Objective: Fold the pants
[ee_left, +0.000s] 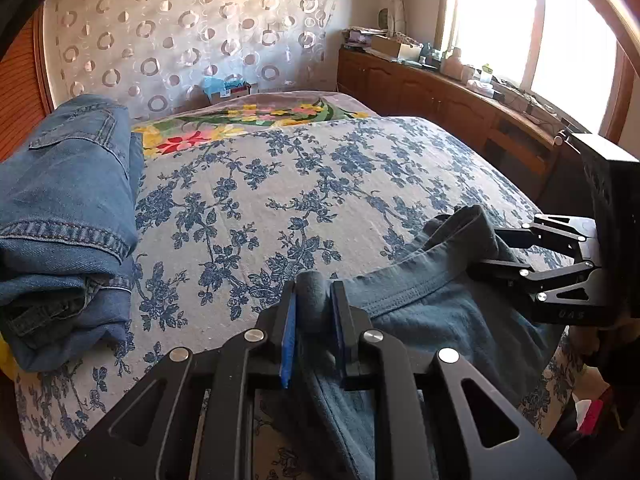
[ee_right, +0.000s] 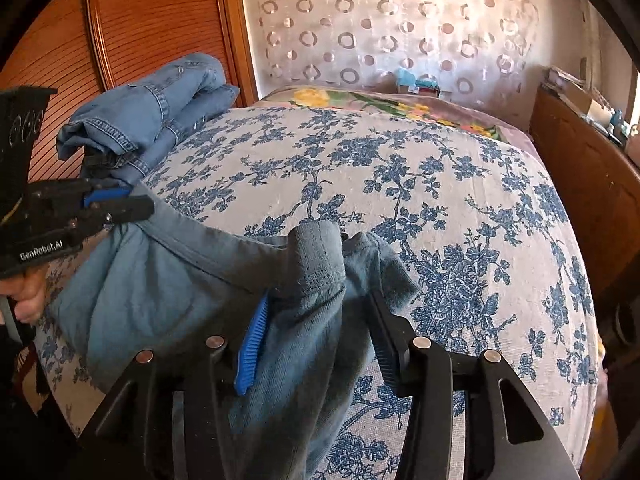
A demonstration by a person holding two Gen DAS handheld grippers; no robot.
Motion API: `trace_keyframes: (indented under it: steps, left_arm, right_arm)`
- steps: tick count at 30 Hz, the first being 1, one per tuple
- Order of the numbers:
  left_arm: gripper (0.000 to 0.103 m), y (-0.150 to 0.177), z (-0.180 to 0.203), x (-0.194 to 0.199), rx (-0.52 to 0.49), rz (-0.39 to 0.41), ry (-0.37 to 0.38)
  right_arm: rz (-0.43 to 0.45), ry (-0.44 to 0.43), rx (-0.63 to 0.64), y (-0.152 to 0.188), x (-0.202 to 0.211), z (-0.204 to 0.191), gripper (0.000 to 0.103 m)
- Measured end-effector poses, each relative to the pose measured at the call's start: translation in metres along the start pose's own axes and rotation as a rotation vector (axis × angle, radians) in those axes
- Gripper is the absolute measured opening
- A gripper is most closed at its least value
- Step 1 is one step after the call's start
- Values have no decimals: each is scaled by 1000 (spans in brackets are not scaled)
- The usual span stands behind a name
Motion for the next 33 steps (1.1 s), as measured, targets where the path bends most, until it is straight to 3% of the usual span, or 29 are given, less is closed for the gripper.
trace_keyframes:
  steps: [4,8,10,12,24,27,29,33]
  left_arm:
    - [21,4,-1,0,15,-19,2]
    - [53,11,0,3,10,-14,-30]
    - [61,14,1,3,12,-12,-25]
    - [79,18,1,4,21,-12,-20]
    - [81,38,2,-10,26,-79,-21]
    - [83,39,5,-11,11,-85,-28]
    - [83,39,5,-11,10,-84,-32]
    - [84,40,5,-10,15,-79,-30]
  right_arm:
    - [-4,1,-4,0,-2,0,51]
    - [-4,16,8,0,-3,-2,52]
    - [-4,22,14,0,-3,-3,52]
    - [-4,18,10,0,-4,-2,52]
    - [-3,20,13,1,-3,-2,54]
    - [-7,20,17,1,-4,-2,57]
    - [-15,12,31,0,-5,-5,66]
    - [-18,31,52,1,-6,-8,68]
Point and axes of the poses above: each gripper's, at about its wrist camera, not at the fingertips, and x roughly against the way its jaws point, z to its right, y to its underside, the point moved 4 cm from there along -x, roughly the way its jaws point, and after that the axes turned 8 degrees about -x, right-handed, at the moved point
